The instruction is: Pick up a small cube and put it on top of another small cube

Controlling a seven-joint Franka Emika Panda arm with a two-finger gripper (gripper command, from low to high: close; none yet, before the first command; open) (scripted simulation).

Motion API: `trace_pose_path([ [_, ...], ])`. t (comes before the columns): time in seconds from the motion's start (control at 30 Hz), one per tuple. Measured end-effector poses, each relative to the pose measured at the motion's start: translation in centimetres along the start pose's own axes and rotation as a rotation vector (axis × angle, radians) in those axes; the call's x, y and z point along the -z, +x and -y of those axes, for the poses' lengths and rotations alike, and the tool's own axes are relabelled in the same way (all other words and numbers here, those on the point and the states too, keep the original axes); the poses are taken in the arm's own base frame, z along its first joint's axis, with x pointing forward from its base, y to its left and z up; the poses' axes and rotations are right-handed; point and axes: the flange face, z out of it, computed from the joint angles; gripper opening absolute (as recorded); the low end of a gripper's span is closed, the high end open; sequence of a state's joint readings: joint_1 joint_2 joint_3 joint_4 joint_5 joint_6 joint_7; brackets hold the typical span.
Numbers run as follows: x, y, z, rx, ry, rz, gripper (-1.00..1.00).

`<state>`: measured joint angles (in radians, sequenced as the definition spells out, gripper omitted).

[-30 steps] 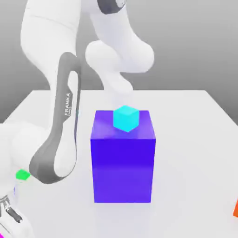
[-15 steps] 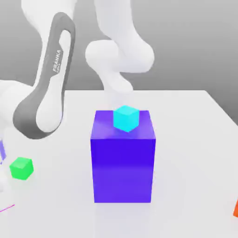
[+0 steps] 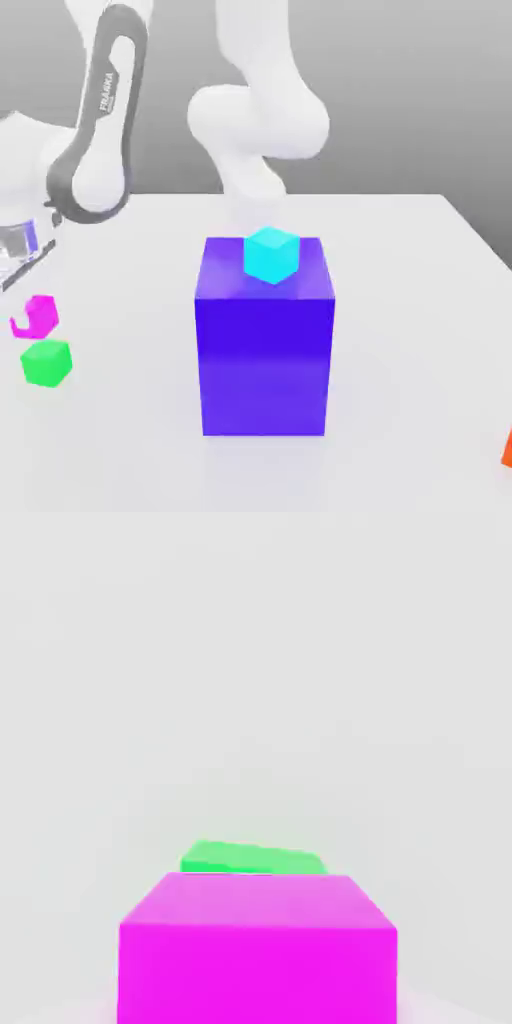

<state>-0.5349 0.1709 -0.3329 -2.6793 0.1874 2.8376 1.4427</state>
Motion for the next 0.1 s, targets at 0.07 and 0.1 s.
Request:
trace_pose_path([
  [0.07,0.0,0.0,0.0,0.0,0.0,0.0,1.0],
  [0.1,0.0,0.0,0.0,0.0,0.0,0.0,1.0],
])
